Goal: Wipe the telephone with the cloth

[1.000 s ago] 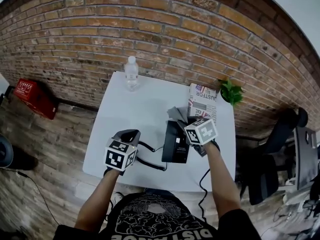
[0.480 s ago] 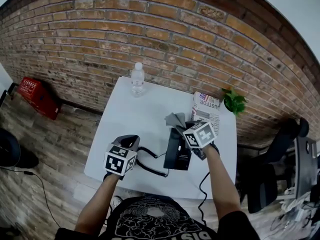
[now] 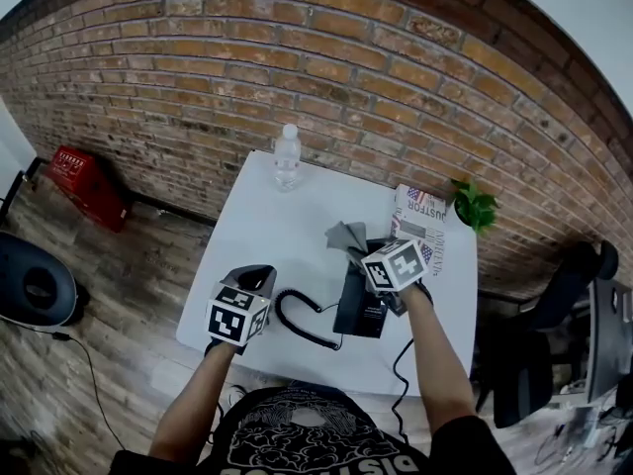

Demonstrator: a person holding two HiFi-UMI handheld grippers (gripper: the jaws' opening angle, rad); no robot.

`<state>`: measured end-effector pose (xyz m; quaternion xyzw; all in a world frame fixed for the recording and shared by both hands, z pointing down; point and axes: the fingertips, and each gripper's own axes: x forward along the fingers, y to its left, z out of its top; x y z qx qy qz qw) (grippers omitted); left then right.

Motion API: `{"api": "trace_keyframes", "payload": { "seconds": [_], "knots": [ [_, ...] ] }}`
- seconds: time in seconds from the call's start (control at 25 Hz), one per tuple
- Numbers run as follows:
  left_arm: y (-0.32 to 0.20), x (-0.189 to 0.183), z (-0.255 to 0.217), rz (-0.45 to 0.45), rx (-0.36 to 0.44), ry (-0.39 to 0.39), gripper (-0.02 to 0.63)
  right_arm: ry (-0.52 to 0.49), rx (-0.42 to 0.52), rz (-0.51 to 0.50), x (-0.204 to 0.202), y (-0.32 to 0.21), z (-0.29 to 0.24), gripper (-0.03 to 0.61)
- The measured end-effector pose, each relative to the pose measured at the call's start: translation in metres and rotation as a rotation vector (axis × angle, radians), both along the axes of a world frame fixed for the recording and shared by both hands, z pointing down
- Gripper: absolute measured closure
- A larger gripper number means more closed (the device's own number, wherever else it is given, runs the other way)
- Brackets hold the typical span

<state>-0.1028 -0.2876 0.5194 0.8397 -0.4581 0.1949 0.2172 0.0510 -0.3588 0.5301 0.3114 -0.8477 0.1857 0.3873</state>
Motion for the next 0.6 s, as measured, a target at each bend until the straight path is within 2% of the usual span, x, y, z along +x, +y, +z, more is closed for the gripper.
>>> {"api": "trace_keyframes", "payload": {
  "seconds": [0.4, 0.6],
  "knots": [
    [0.010, -0.013, -0.003, -0.010, 0.008, -0.010, 0.607, -0.070, 0.003, 0.025, -0.027, 0.007, -0.002, 0.568],
    [0.016, -0.017, -0.009, 0.000, 0.021, -0.011, 0.607, -0.117, 0.036, 0.052, -0.044, 0.016, -0.018, 0.568]
  ]
}}
